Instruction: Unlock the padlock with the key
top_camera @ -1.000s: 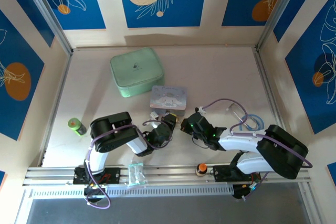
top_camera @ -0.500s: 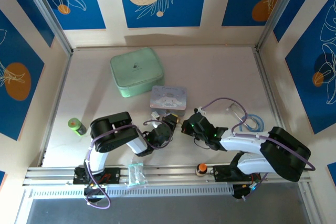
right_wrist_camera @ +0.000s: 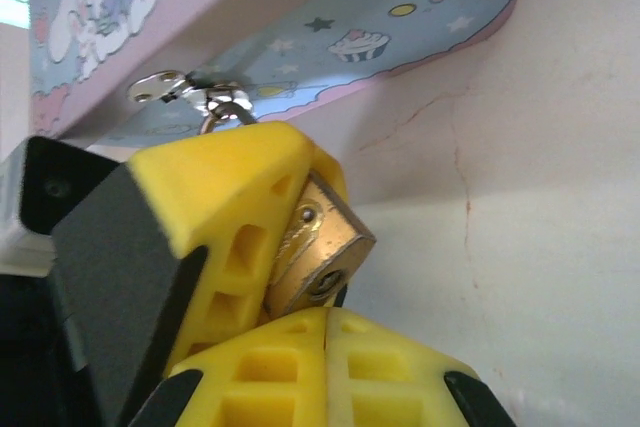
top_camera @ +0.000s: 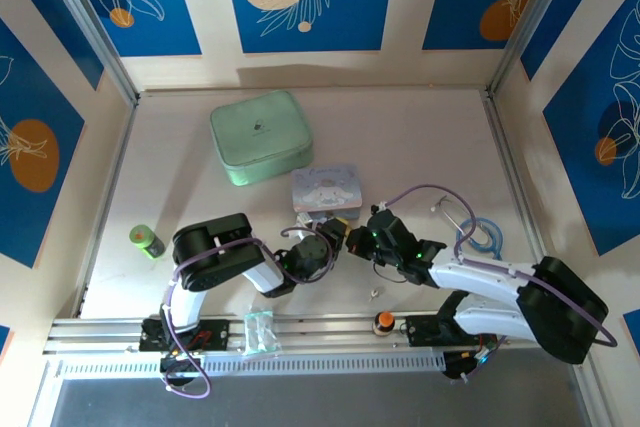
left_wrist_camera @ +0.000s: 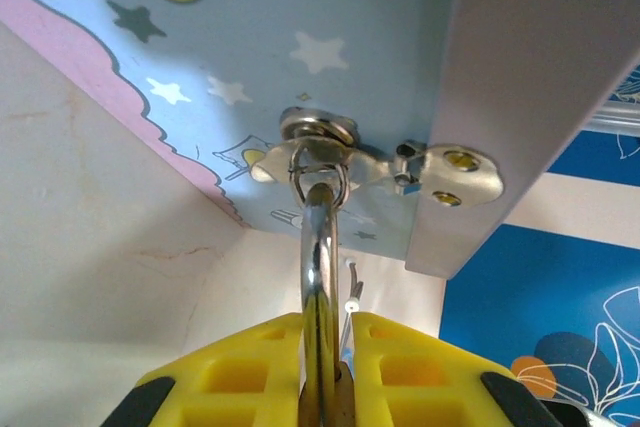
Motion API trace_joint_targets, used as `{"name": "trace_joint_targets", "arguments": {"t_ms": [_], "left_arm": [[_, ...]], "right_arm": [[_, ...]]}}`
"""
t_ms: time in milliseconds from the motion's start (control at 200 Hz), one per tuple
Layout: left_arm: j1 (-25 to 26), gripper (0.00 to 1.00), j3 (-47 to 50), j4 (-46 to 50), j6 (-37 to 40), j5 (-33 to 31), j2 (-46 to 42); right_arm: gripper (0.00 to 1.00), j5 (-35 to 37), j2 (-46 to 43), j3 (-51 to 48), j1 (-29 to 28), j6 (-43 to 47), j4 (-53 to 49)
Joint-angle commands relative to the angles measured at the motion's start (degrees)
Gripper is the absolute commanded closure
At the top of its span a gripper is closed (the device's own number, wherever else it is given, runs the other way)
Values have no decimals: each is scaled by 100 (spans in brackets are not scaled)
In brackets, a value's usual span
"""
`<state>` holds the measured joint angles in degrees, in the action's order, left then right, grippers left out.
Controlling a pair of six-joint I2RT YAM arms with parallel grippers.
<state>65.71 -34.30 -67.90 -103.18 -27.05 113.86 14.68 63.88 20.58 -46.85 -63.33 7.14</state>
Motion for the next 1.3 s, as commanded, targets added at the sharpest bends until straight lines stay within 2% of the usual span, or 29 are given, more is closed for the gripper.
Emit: {"name": "trace_joint_targets", "arguments": {"t_ms": [0, 130, 170, 210, 295, 435, 520, 595, 670, 795, 865, 945, 1021, 1081, 1101, 1146, 1241, 1296], "left_arm": [[224, 100, -9, 480, 291, 677, -89], [214, 91, -167, 1121, 695, 858, -282], [215, 88, -182, 1250, 784, 906, -325], [214, 83, -165, 1323, 829, 920, -346], [222, 70, 9, 1262, 849, 846, -362], [223, 62, 273, 1252, 1037, 700, -567], [223, 58, 437, 1269, 1186, 602, -780], [227, 54, 634, 1343, 1343, 456, -1054], [224, 49, 818, 1517, 1581, 362, -1420], [223, 45, 1049, 1986, 1942, 234, -2047], [215, 44, 1159, 2060, 2104, 185, -2276], [205, 43, 1261, 2070, 2285, 209, -2430], [190, 43, 1274, 2038, 2670, 312, -2553], [141, 43, 1221, 2169, 3049, 474, -2701], [123, 43, 1208, 2213, 3190, 530, -2756], [84, 43, 1191, 2364, 3465, 629, -2942], [-11, 41, 1129, 2962, 4068, 776, -3494], [-47, 39, 1110, 3422, 4386, 730, -3874]], "right_arm": [[100, -270, -386, 545, 138, 375, -293], [100, -291, -620, 796, 260, 866, -1512], [97, -466, -701, 806, 362, 991, -1747], [92, -580, -798, 845, 449, 1113, -2019], [75, -546, -1062, 988, 523, 1474, -2735], [54, -517, -1408, 1187, 684, 2007, -3451], [49, -705, -1375, 1358, 750, 2286, -3811], [48, -695, -1208, 1562, 739, 2222, -4339], [48, -980, -958, 1738, 702, 2128, -4827], [45, -1387, -609, 1825, 379, 1957, -5358], [42, -1197, -520, 1968, 76, 1952, -5697], [33, -448, -455, 2388, -209, 2045, -6182], [30, 266, -502, 2677, -384, 2478, -6087], [18, 315, -571, 2842, -404, 3146, -5650], [12, 328, -592, 2903, -412, 3352, -5492], [7, 375, -647, 3020, -390, 3848, -5086], [0, 560, -802, 3034, -345, 4809, -4167], [1, 424, -849, 3022, -256, 5264, -3738]]}}
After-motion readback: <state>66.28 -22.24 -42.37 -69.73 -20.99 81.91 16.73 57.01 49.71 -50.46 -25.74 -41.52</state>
